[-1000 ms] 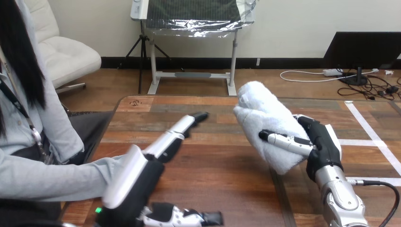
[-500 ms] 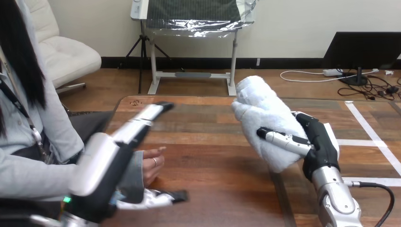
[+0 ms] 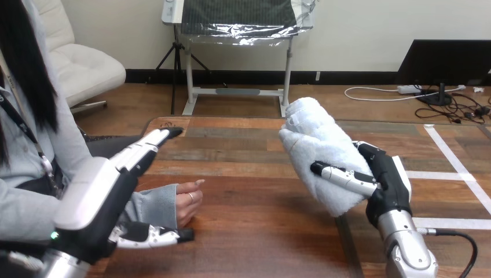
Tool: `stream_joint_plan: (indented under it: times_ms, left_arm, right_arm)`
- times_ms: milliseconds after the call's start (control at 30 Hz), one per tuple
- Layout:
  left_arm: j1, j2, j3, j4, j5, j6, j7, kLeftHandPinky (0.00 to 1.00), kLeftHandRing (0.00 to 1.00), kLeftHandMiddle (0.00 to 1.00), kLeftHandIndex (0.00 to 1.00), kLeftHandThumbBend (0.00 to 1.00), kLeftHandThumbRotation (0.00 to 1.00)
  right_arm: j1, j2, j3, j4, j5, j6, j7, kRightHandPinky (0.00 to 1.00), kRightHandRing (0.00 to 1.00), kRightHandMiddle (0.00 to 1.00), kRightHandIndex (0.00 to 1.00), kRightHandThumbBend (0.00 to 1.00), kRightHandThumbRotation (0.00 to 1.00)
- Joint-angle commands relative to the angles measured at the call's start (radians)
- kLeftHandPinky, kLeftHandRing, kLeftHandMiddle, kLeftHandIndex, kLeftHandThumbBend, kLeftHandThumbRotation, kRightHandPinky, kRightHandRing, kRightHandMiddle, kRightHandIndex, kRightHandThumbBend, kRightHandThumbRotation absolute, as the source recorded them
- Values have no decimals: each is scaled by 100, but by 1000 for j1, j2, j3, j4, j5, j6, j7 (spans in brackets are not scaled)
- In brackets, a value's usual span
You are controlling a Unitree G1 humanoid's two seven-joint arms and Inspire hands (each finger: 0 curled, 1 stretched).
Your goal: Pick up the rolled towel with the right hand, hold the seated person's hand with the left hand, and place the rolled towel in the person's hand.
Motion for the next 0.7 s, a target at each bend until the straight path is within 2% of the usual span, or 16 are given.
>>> stream_joint_plan:
  times_ms: [0,300,667]
  left_arm:
    - [-113,62,-15,13,1,11,8,80,88,91,90,100,19]
    - [-170,135,-28,80,-5,23,-7,79,87,88,88,100,21]
    - [-224,192,-60,146,-28,58,-53,79,86,87,88,100,9]
  right_arm:
    - [-49,6,-22,-57,26,-62,18,29,34,45,45,85,0]
    - [-46,14,-35,-62,53,-86,50,29,33,43,44,85,0]
    - [-43,16,-32,-65,59,-107,46,28,33,44,44,84,0]
